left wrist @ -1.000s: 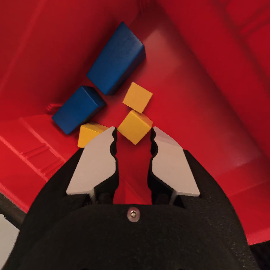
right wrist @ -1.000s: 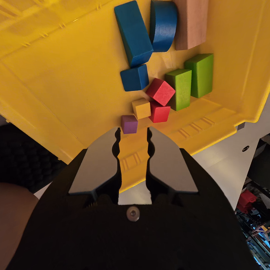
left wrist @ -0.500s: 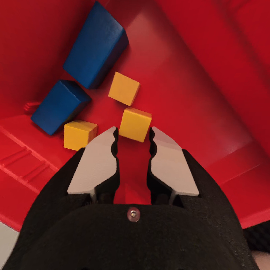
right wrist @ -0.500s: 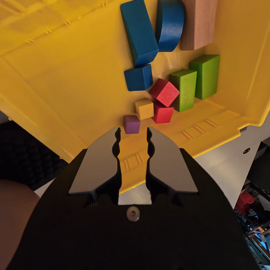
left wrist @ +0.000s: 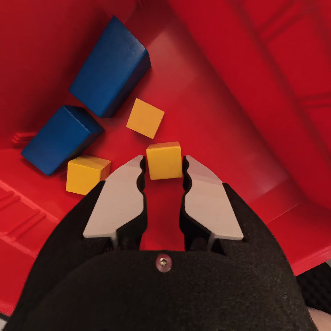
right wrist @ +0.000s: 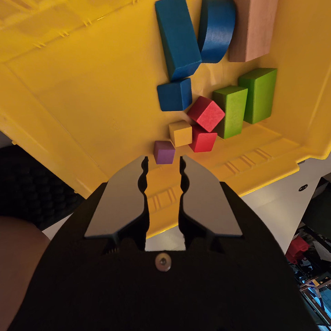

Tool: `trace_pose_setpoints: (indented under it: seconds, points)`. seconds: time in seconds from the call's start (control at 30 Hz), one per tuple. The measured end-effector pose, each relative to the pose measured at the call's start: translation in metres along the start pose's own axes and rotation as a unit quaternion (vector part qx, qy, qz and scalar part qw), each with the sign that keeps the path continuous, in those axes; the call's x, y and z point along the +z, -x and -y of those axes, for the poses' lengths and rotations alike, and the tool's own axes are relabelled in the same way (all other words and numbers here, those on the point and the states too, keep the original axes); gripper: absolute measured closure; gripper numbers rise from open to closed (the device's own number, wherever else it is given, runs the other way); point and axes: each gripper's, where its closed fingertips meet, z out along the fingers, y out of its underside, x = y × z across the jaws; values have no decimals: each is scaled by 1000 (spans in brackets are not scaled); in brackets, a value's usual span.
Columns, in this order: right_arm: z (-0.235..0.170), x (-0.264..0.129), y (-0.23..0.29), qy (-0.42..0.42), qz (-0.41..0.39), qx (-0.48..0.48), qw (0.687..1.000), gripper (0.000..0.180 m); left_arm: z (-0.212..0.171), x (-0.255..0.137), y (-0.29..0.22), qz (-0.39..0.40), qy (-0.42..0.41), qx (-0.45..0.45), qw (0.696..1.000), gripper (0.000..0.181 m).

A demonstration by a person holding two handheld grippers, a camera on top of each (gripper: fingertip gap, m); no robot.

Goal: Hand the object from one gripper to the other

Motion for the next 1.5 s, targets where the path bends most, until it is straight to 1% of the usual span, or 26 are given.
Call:
trace_pose_setpoints:
  seconds: [0.13,0.2,0.33,0.4,0.47,0.53,0.6,0.63,0.67,0.7,0.73,0.77,0.8,0.87,0.93,1.0,1.1,1.17,1.2,1.27,1.37,1.43,1.5]
  points:
    - [0,0,0,0,-1,0,1000,146,-3,-1,1,-8,10,-17,1000,145]
    - [1,-1,3,-4,7,3,1000,151,-4,-5,0,-14,12,-22,1000,145]
    - [5,-9,-5,-18,-19,11,1000,152,7,-29,-4,-12,-32,-19,999,146]
    - [11,-19,-15,-37,-56,18,998,152,18,-50,-12,-18,-73,-10,997,145]
    - [25,-39,-28,-77,-111,21,991,152,31,-76,-28,-39,-123,8,992,145]
    - [50,-67,-39,-143,-173,15,974,152,45,-104,-59,-92,-177,39,979,146]
    - [87,-98,-33,-238,-206,-18,949,150,56,-132,-98,-165,-227,82,956,146]
    - [110,-112,-19,-294,-200,-50,933,144,59,-145,-118,-201,-243,103,943,146]
    - [132,-125,3,-351,-177,-94,915,140,61,-155,-136,-232,-254,123,931,145]
    - [152,-138,31,-408,-148,-150,888,139,63,-163,-151,-257,-262,140,919,145]
    - [168,-152,58,-459,-134,-204,854,140,63,-169,-165,-282,-264,153,910,145]
    - [182,-166,78,-499,-143,-240,820,140,62,-173,-178,-306,-258,161,902,146]
    - [192,-176,93,-525,-157,-262,794,136,61,-176,-187,-323,-253,167,896,146]
    - [207,-186,121,-553,-168,-297,760,125,61,-180,-205,-354,-249,182,883,146]
    - [217,-190,141,-568,-184,-324,734,123,58,-182,-221,-387,-233,193,871,146]
    - [224,-193,152,-581,-200,-334,715,123,58,-180,-233,-405,-219,200,865,146]
    - [232,-188,160,-577,-219,-347,706,125,59,-176,-246,-427,-204,208,856,146]
    - [235,-185,157,-564,-259,-355,699,132,60,-177,-252,-449,-196,202,848,146]
    - [235,-183,159,-561,-264,-363,696,139,59,-178,-254,-460,-191,200,844,146]
    - [236,-183,161,-565,-263,-365,691,144,59,-177,-256,-465,-186,199,842,146]
    - [235,-182,158,-559,-267,-362,697,146,62,-177,-254,-454,-203,208,843,146]
    - [231,-182,155,-551,-251,-359,710,146,67,-180,-250,-435,-221,209,847,147]
    - [220,-183,143,-539,-238,-352,727,146,76,-190,-239,-400,-269,207,851,150]
